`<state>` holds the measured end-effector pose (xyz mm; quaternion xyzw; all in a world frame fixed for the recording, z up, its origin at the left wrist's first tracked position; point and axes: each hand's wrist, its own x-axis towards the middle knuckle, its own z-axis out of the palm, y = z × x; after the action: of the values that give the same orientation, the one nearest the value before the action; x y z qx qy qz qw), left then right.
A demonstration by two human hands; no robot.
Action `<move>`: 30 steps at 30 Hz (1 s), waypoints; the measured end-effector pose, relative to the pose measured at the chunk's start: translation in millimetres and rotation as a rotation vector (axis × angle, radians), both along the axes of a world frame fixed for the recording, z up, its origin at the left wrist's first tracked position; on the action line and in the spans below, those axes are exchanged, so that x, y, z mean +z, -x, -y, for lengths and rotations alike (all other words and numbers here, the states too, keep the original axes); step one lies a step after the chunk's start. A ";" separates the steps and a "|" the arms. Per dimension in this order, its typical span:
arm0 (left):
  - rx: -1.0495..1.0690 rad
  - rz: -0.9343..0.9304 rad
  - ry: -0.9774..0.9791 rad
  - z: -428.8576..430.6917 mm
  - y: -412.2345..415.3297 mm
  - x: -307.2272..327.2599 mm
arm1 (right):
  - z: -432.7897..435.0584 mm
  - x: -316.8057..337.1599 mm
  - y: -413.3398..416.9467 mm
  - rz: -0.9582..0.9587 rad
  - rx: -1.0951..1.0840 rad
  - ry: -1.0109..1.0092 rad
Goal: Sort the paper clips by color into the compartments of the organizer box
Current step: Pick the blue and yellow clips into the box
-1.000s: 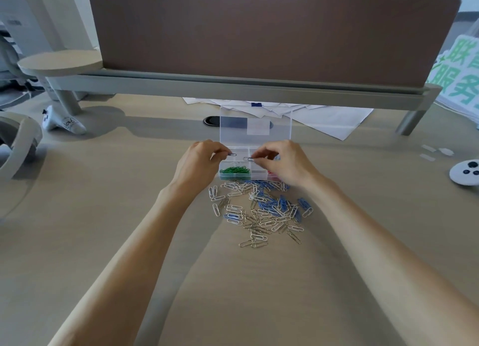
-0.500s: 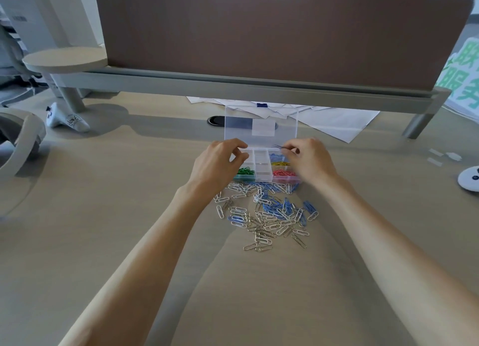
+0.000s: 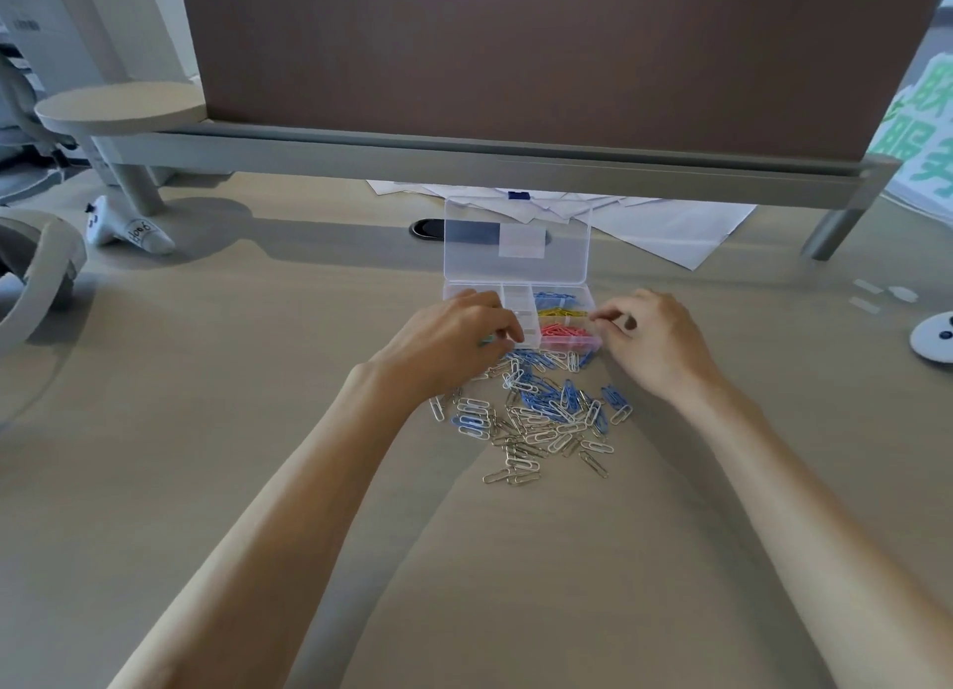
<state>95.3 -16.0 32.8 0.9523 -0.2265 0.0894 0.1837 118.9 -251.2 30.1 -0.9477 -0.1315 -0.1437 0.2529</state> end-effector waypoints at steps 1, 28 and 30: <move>-0.022 0.017 -0.010 4.5 1.7 0.4 | 7.0 1.7 8.2 -0.071 -0.008 -0.010; -0.025 -0.185 -0.099 3.8 7.7 12.1 | 15.0 -7.4 50.6 -0.172 0.074 0.024; -0.079 -0.229 -0.067 8.9 8.0 11.0 | 16.0 -6.6 50.7 -0.168 0.073 -0.005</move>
<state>87.4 -24.8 43.8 0.9522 -0.2443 -0.0348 0.1800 68.2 -267.2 23.5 -0.9502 -0.1440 -0.0546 0.2708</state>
